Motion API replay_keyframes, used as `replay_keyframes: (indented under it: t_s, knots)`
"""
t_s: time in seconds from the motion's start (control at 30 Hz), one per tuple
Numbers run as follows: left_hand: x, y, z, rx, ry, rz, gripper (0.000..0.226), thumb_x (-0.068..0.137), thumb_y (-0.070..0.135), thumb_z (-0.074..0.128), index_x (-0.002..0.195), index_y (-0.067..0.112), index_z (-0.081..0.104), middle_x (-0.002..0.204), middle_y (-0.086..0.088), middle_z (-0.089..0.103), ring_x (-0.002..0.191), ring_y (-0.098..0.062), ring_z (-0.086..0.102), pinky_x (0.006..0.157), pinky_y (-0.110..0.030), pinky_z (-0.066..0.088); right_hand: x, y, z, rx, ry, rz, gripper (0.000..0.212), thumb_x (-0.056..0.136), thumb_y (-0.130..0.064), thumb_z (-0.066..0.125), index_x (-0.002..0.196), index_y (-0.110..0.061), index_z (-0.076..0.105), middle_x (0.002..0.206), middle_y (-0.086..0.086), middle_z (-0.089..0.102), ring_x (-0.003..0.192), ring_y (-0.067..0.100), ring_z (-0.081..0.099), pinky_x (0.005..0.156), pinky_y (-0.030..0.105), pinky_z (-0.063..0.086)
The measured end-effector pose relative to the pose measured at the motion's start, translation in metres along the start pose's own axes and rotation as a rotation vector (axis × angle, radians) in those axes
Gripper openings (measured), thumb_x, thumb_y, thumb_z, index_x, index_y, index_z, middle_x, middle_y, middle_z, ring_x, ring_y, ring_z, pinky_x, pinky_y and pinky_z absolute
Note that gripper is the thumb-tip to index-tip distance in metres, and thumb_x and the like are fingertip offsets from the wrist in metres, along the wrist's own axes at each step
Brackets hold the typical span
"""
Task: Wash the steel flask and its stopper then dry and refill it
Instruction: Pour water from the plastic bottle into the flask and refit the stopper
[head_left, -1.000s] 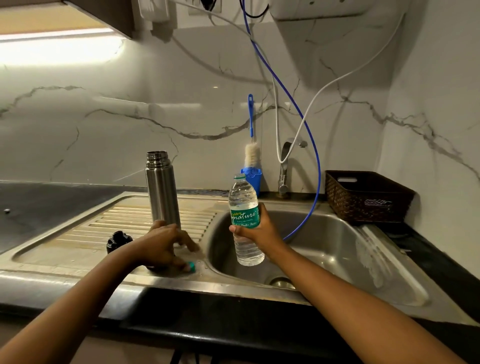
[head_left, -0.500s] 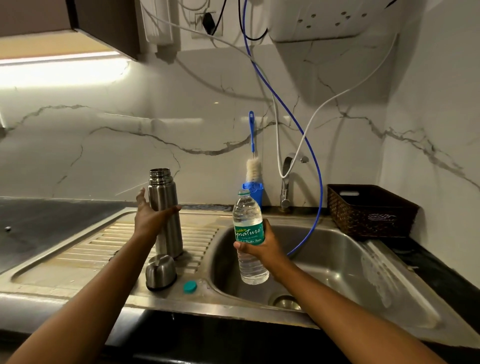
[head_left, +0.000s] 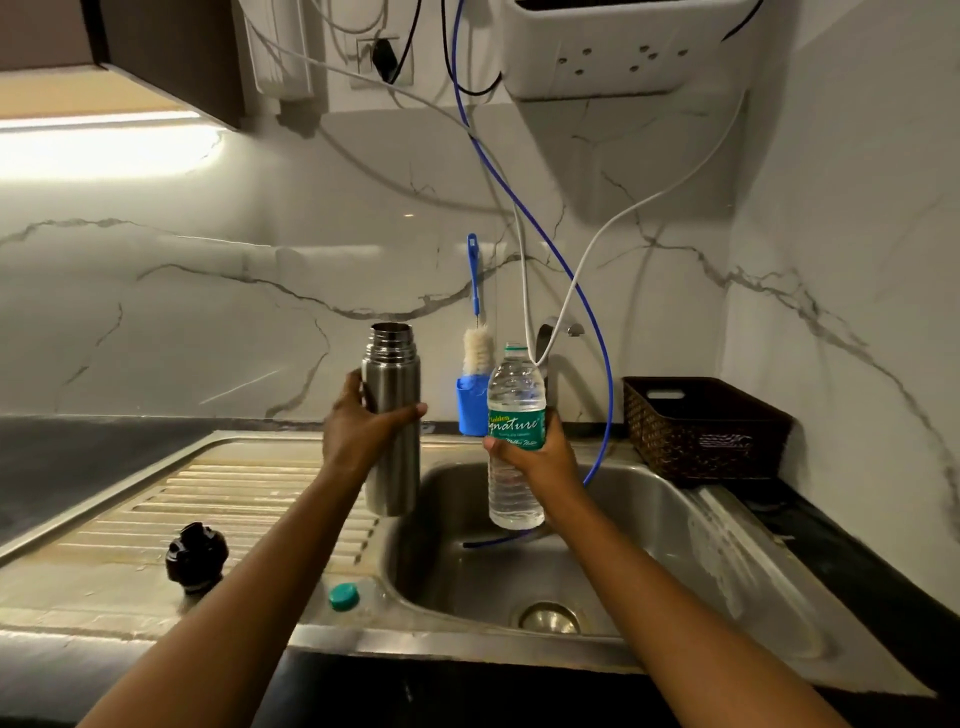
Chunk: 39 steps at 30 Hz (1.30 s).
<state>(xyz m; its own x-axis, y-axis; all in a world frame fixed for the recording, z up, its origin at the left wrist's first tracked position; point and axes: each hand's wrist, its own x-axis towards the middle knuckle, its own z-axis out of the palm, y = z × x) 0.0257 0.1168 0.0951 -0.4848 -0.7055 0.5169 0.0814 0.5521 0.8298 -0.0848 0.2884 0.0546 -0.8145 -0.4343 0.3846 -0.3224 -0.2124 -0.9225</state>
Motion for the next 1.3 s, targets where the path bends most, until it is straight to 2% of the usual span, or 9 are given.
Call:
replay_keyframes:
  t_s: [0.07,0.13,0.2,0.3,0.4,0.5,0.57,0.93,1.3]
  knots:
    - [-0.008,0.009,0.021,-0.015,-0.06,-0.013,0.072,0.065,0.03,0.085,0.126,0.02,0.048,0.108,0.005,0.054,0.097,-0.017,0.055,0.081,-0.034,0.048,0.005,-0.007,-0.009,0.0,0.042,-0.046,0.065,0.067,-0.02,0.083,0.121,-0.021,0.047,0.11,-0.002,0.063,0.1,0.018,0.061,0.085,0.036,0.052]
    - [-0.013,0.009,0.038,-0.054,-0.133,-0.054,0.065,0.064,0.028,0.086,0.118,0.023,0.05,0.102,0.004,0.059,0.091,-0.016,0.06,0.076,-0.031,0.049,0.008,-0.014,-0.02,-0.033,0.074,-0.085,0.062,0.067,-0.019,0.083,0.118,-0.022,0.048,0.101,-0.009,0.063,0.091,0.009,0.062,0.074,0.022,0.051]
    - [-0.018,0.004,0.053,-0.089,-0.201,-0.11,0.065,0.061,0.029,0.087,0.114,0.026,0.049,0.104,-0.001,0.064,0.09,-0.017,0.063,0.081,-0.038,0.054,0.012,-0.019,-0.033,-0.119,0.09,-0.123,0.06,0.067,-0.02,0.083,0.116,-0.022,0.048,0.094,-0.017,0.059,0.083,-0.003,0.058,0.063,0.008,0.044]
    - [-0.031,-0.008,0.07,-0.102,-0.275,-0.174,0.069,0.064,0.029,0.085,0.12,0.026,0.046,0.107,-0.002,0.063,0.094,-0.02,0.063,0.086,-0.043,0.054,0.017,-0.019,-0.049,-0.235,0.081,-0.158,0.06,0.067,-0.019,0.084,0.114,-0.021,0.046,0.092,-0.019,0.057,0.081,-0.005,0.055,0.059,0.003,0.042]
    - [-0.042,-0.023,0.076,-0.07,-0.333,-0.179,0.073,0.063,0.035,0.085,0.123,0.03,0.043,0.101,0.002,0.062,0.089,-0.016,0.064,0.085,-0.044,0.055,0.019,-0.014,-0.056,-0.328,0.038,-0.154,0.063,0.069,-0.02,0.083,0.117,-0.022,0.042,0.094,-0.015,0.057,0.084,0.002,0.056,0.064,0.006,0.043]
    - [-0.041,-0.033,0.074,-0.024,-0.346,-0.141,0.076,0.064,0.035,0.084,0.127,0.03,0.042,0.103,0.004,0.059,0.086,-0.01,0.06,0.082,-0.039,0.054,0.023,-0.009,-0.06,-0.474,-0.035,-0.15,0.07,0.068,-0.024,0.083,0.123,-0.019,0.04,0.103,-0.006,0.057,0.093,0.012,0.058,0.074,0.02,0.047]
    - [-0.04,-0.035,0.073,0.008,-0.342,-0.116,0.078,0.066,0.032,0.084,0.131,0.027,0.04,0.105,0.005,0.055,0.085,-0.007,0.055,0.08,-0.035,0.052,0.024,-0.009,-0.06,-0.589,-0.088,-0.16,0.073,0.067,-0.025,0.083,0.125,-0.02,0.039,0.104,-0.006,0.056,0.092,0.012,0.058,0.07,0.018,0.045]
    - [-0.037,-0.037,0.082,0.055,-0.347,-0.109,0.082,0.066,0.03,0.084,0.133,0.021,0.04,0.114,-0.007,0.059,0.095,-0.021,0.059,0.083,-0.04,0.054,0.035,-0.017,-0.072,-1.049,-0.213,-0.193,0.087,0.066,-0.033,0.08,0.137,-0.024,0.032,0.126,0.003,0.054,0.108,0.02,0.055,0.087,0.034,0.048]
    - [-0.039,-0.037,0.083,0.177,-0.346,-0.05,0.089,0.065,0.037,0.084,0.138,0.025,0.036,0.124,-0.007,0.059,0.105,-0.023,0.059,0.089,-0.044,0.051,0.056,-0.068,-0.09,-1.528,-0.372,-0.292,0.093,0.072,-0.037,0.076,0.146,-0.026,0.02,0.134,0.004,0.049,0.111,0.022,0.054,0.088,0.036,0.05]
